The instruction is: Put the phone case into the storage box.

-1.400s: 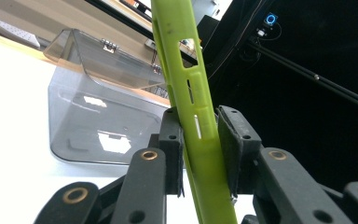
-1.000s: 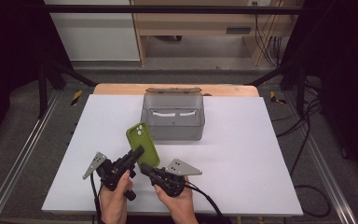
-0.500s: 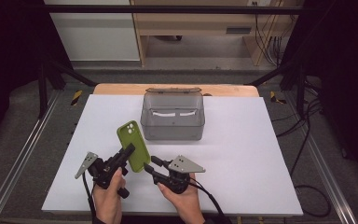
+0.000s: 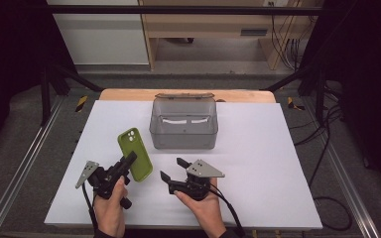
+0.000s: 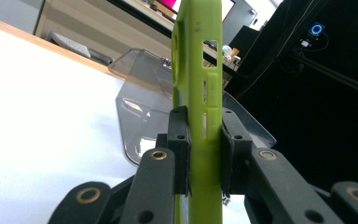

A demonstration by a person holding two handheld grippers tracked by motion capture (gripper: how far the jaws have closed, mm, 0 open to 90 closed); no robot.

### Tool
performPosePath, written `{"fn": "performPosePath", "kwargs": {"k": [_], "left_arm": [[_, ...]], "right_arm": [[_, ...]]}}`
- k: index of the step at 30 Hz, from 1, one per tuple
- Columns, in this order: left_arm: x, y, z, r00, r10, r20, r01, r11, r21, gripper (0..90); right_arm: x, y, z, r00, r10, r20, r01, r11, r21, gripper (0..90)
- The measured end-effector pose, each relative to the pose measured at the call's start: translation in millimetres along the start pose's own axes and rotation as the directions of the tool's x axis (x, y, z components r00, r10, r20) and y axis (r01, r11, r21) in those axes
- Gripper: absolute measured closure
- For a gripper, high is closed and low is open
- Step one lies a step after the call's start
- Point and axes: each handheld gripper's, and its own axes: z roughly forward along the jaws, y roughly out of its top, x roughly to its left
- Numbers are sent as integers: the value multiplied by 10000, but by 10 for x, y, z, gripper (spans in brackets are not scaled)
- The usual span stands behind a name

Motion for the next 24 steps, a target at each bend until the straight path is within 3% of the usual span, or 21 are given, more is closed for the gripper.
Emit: {"fn": "performPosePath", "kwargs": {"k": [5, 8, 14, 24], "left_arm": [[17, 12, -6, 9999, 128, -75, -128, 9999, 23, 772], [20, 26, -10, 9996, 239, -131, -240, 9997, -8, 772], [32, 56, -14, 9982, 528, -268, -525, 9986, 108, 772], [71, 104, -45, 9949, 869, -512, -864, 9962, 127, 772]], "right_arm": [[-50, 8, -5, 9994, -199, 282, 192, 9995, 255, 185], [-69, 4, -5, 9975, -563, 437, 540, 9972, 525, 164], [-126, 23, -48, 9955, -939, 139, 921, 9909, 985, 118], [-387, 75, -338, 9827, -1710, 712, 1584, 9751, 1554, 87]]}}
